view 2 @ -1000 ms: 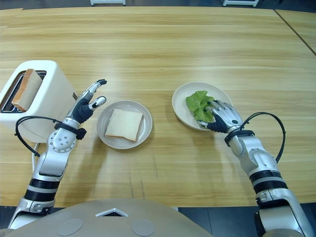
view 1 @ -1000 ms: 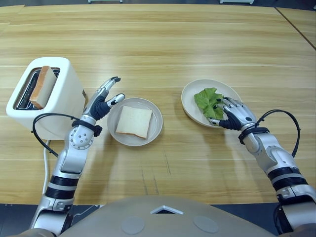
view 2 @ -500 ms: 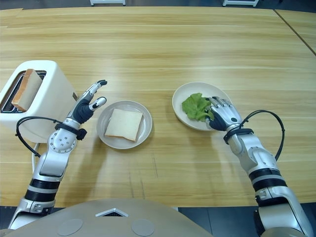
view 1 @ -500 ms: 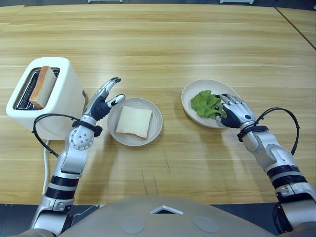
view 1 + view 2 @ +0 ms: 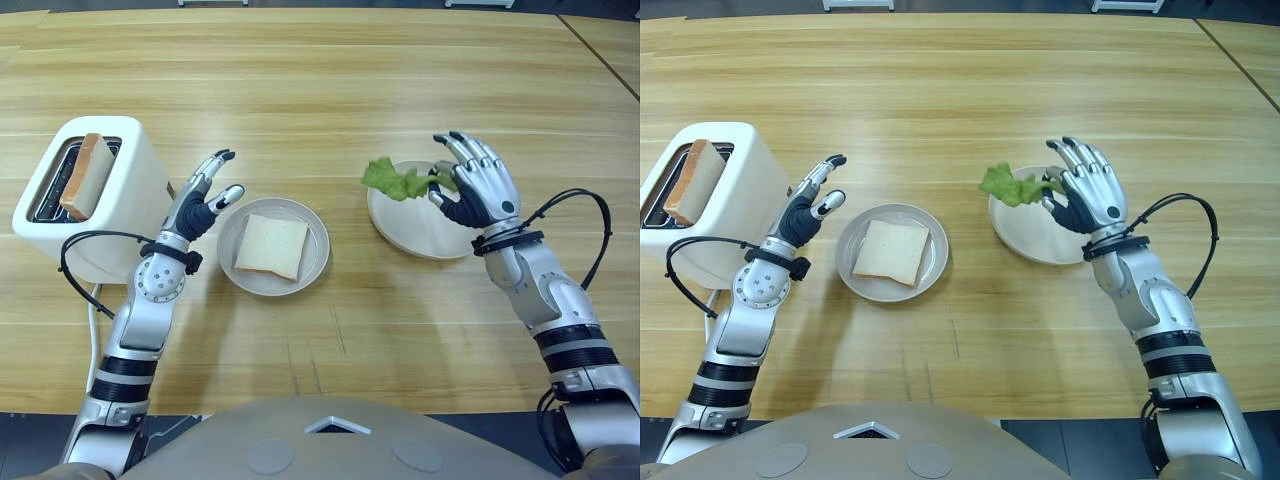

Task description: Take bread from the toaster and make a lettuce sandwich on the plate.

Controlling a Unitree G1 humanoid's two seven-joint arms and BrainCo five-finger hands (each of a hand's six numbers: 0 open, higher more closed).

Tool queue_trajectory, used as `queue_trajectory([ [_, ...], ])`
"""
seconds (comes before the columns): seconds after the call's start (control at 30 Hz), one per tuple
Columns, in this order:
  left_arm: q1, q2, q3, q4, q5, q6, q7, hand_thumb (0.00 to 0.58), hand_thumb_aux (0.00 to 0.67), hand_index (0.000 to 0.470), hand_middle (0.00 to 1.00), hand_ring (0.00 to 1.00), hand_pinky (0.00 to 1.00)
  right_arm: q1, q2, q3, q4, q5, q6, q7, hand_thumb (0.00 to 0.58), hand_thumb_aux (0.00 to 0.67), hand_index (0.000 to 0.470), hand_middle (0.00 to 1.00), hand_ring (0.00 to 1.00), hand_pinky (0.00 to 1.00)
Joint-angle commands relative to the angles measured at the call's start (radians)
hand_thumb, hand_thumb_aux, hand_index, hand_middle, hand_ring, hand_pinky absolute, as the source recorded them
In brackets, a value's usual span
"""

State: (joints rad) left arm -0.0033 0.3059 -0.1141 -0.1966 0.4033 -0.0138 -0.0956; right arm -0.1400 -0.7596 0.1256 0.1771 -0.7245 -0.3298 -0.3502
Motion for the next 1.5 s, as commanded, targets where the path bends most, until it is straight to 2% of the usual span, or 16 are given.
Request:
queue_trajectory([
  [0.03, -0.005, -0.01, 0.044, -0.044, -0.024, -0.003, 0.024, 0.0, 0.0, 0.0, 0.0, 0.0, 0.0, -0.06, 0.068, 0.02, -0.068, 0.014, -0.016, 0.031, 0.58, 0.67, 0.47, 0.0, 0.0, 0.0],
  [0.27, -0.026, -0.02, 0.208, -0.323, -0.11, 0.002, 0.05, 0.0, 0.0, 0.0, 0.0, 0.0, 0.0, -0.226, 0.268, 0.21, 0.04, -0.077, -0.059, 0.058, 0.58, 0.67, 0.47, 0.0, 0.0, 0.0],
  [0.47, -0.02, -0.008, 0.292, -0.353, -0.146, 0.004, 0.036, 0.0, 0.0, 0.0, 0.0, 0.0, 0.0, -0.334, 0.405, 0.341, 0.259, -0.135, -0.089, 0.039, 0.58, 0.67, 0.47, 0.0, 0.0, 0.0],
  [0.73, -0.01, -0.012, 0.287, -0.311, -0.141, -0.012, 0.036, 0.0, 0.0, 0.0, 0.0, 0.0, 0.0, -0.34, 0.394, 0.413, 0.334, -0.145, -0.138, 0.109, 0.58, 0.67, 0.47, 0.0, 0.0, 0.0],
  [1.03, -0.018, -0.006, 0.283, -0.27, -0.141, -0.03, 0.032, 0.0, 0.0, 0.0, 0.0, 0.0, 0.0, -0.325, 0.357, 0.423, 0.285, -0.131, -0.159, 0.213, 0.58, 0.67, 0.47, 0.0, 0.0, 0.0],
  [1.07, -0.019, -0.005, 0.284, -0.268, -0.141, -0.03, 0.031, 0.0, 0.0, 0.0, 0.0, 0.0, 0.0, -0.323, 0.353, 0.419, 0.273, -0.126, -0.158, 0.227, 0.569, 0.578, 0.405, 0.0, 0.0, 0.0],
  [1.13, -0.019, -0.004, 0.287, -0.275, -0.142, -0.028, 0.029, 0.0, 0.0, 0.0, 0.0, 0.0, 0.0, -0.321, 0.344, 0.413, 0.252, -0.118, -0.159, 0.25, 0.532, 0.478, 0.335, 0.0, 0.0, 0.0],
  [1.17, -0.021, -0.002, 0.289, -0.281, -0.142, -0.025, 0.027, 0.0, 0.0, 0.0, 0.0, 0.0, 0.0, -0.318, 0.338, 0.41, 0.239, -0.114, -0.159, 0.261, 0.482, 0.394, 0.276, 0.0, 0.0, 0.0],
  [1.33, -0.033, 0.005, 0.295, -0.282, -0.144, -0.019, 0.024, 0.0, 0.0, 0.0, 0.0, 0.0, 0.0, -0.297, 0.313, 0.396, 0.17, -0.084, -0.166, 0.315, 0.441, 0.342, 0.24, 0.0, 0.0, 0.0],
  [1.37, -0.035, 0.007, 0.295, -0.279, -0.144, -0.02, 0.024, 0.0, 0.0, 0.0, 0.0, 0.0, 0.0, -0.294, 0.31, 0.394, 0.16, -0.079, -0.166, 0.324, 0.334, 0.234, 0.164, 0.0, 0.0, 0.0],
  [1.4, -0.039, 0.009, 0.294, -0.276, -0.145, -0.019, 0.023, 0.0, 0.0, 0.0, 0.0, 0.0, 0.0, -0.29, 0.307, 0.391, 0.15, -0.075, -0.167, 0.333, 0.271, 0.181, 0.127, 0.0, 0.0, 0.0],
  [1.43, -0.043, 0.011, 0.294, -0.274, -0.145, -0.018, 0.022, 0.0, 0.0, 0.0, 0.0, 0.0, 0.0, -0.286, 0.304, 0.389, 0.141, -0.07, -0.167, 0.345, 0.234, 0.152, 0.107, 0.0, 0.0, 0.0],
  [1.5, -0.049, 0.018, 0.298, -0.276, -0.147, -0.015, 0.02, 0.0, 0.0, 0.0, 0.0, 0.0, 0.0, -0.279, 0.297, 0.388, 0.127, -0.063, -0.165, 0.373, 0.237, 0.155, 0.109, 0.0, 0.0, 0.0],
])
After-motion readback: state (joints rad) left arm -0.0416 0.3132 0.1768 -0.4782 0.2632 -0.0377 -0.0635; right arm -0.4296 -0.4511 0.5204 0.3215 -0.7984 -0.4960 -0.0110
